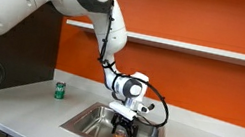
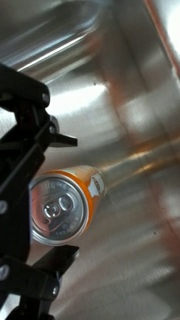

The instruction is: Take the can out of the sink

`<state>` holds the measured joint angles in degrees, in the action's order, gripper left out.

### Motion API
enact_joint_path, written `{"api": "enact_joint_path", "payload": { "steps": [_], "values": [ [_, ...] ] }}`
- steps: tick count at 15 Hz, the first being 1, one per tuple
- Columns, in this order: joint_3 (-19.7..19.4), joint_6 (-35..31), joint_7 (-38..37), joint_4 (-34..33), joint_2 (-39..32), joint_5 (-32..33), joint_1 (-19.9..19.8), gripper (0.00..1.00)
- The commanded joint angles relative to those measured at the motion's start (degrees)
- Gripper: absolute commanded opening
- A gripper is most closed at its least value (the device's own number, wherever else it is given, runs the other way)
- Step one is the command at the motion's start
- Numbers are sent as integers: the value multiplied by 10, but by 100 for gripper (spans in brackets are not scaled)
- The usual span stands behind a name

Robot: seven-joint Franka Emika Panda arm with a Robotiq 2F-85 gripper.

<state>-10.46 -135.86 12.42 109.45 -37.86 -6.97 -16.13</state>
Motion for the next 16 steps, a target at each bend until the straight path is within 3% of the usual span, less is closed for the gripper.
{"api": "enact_joint_path", "payload": {
  "steps": [1,11,12,13,16],
  "values": [
    [12,22,1,-21,-8,11,-17,100],
    [14,32,1,-24,-12,14,-16,100],
    [15,33,1,-24,-12,13,-16,75],
    [15,33,2,-25,-12,13,-16,74],
    [14,34,1,-25,-13,14,-17,50]
  ]
}}
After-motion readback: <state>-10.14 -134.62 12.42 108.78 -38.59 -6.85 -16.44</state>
